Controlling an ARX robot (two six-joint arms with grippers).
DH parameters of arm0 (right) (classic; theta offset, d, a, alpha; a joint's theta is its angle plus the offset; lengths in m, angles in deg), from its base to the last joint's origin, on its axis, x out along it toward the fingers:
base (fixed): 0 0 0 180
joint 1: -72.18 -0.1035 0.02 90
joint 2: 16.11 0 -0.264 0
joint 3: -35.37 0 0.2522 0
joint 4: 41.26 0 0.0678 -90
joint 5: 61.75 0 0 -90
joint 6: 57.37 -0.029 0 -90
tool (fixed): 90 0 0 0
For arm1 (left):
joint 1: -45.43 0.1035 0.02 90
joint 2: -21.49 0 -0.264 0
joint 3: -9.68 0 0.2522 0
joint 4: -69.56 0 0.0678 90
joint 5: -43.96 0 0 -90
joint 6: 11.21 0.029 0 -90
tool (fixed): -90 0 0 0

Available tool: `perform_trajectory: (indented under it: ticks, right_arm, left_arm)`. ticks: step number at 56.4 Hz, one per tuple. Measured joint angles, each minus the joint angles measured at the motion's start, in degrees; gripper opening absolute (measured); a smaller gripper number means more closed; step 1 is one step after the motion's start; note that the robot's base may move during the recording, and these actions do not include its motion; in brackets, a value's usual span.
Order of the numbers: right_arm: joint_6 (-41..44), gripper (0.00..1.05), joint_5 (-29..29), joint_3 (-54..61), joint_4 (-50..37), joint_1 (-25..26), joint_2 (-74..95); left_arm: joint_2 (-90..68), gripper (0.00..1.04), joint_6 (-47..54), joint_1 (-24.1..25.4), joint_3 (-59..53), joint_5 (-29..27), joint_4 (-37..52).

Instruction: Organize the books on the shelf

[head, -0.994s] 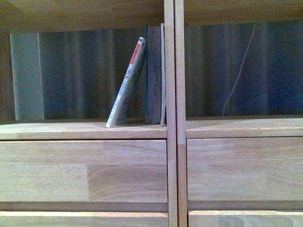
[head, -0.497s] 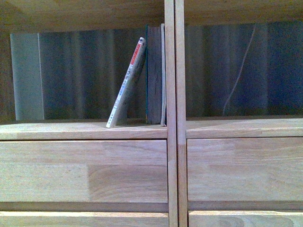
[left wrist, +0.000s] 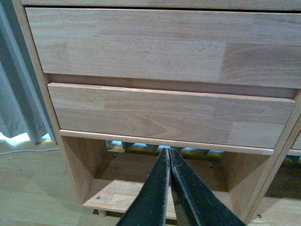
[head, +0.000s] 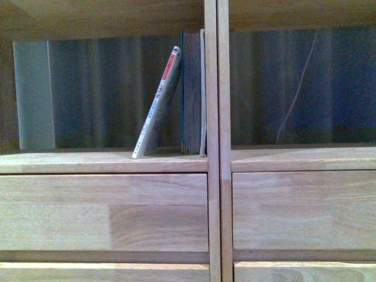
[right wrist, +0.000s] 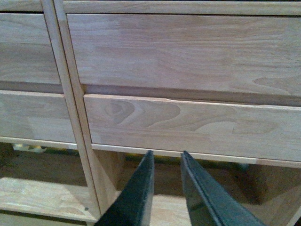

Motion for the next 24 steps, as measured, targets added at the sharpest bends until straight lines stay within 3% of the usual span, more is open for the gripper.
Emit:
perform_trajectory:
  ticks: [24]
  right_arm:
    - [0.0, 0.97, 0.0, 0.0, 0.0, 0.0, 0.0]
  left_arm:
    - [0.0, 0.87, 0.0, 0.0, 0.0, 0.0, 0.0]
